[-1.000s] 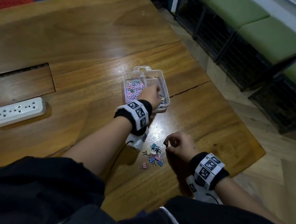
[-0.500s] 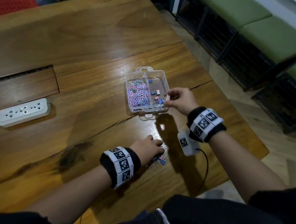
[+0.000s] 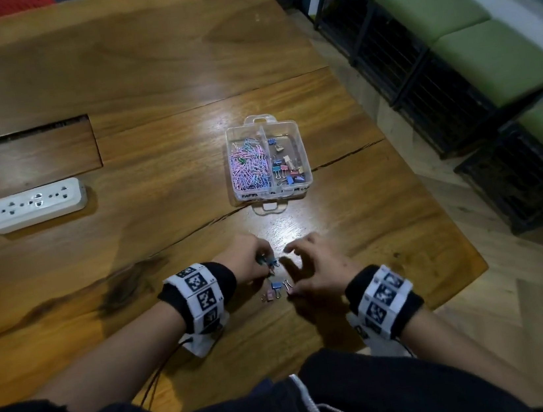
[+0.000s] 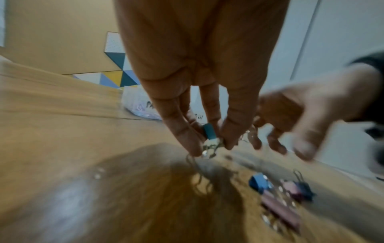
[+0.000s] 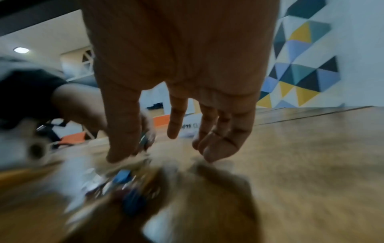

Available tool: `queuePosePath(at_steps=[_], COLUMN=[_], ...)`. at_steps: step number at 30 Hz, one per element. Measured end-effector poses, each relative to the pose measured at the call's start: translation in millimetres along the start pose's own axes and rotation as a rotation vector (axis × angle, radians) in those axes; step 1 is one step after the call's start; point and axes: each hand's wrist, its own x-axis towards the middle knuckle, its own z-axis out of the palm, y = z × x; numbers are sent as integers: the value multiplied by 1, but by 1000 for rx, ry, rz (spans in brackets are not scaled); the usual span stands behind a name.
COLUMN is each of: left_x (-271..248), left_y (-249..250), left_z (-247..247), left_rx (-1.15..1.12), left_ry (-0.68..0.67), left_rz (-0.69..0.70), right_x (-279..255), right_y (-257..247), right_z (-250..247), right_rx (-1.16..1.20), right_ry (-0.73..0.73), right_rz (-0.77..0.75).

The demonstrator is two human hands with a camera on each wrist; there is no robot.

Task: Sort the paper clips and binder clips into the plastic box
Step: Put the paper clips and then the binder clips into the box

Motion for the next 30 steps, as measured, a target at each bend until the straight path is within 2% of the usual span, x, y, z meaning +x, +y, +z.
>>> queuePosePath(at_steps=[3, 5, 13, 15, 17, 19, 21, 24, 26, 28, 30], left_x=[2, 6, 60, 75, 84, 80, 64, 30, 10, -8, -21], left_y=[2, 6, 59, 66, 70, 70, 64, 43, 29, 20, 15], left_z=[-12, -22, -62, -66, -66, -61, -51, -25, -4, 15, 29], left_rx=[-87, -166, -499, -519, -446, -266, 12, 358, 606, 750, 781], left_ry=[34, 79, 390, 426, 433, 392, 306, -33, -245, -305, -269], left_rz=[-39, -58, -29, -52, -63, -30, 86, 220, 196, 144, 150], right_x=[-10, -14, -16, -14, -11, -11, -10, -8, -6, -4, -4], right_y=[2, 4, 17, 20, 22, 23, 23, 21, 20, 20, 21], right_z=[22, 31, 22, 22, 22, 23, 24, 24, 21, 18, 16], right_rx=[-216, -274, -112, -100, -93, -57, -43, -30, 4, 51, 103], right_ry=[28, 69, 91, 109, 121, 123, 119, 111, 105, 107, 118], right_rz=[-78, -162, -150, -142, -100, -41, -1, 17, 38, 41, 32])
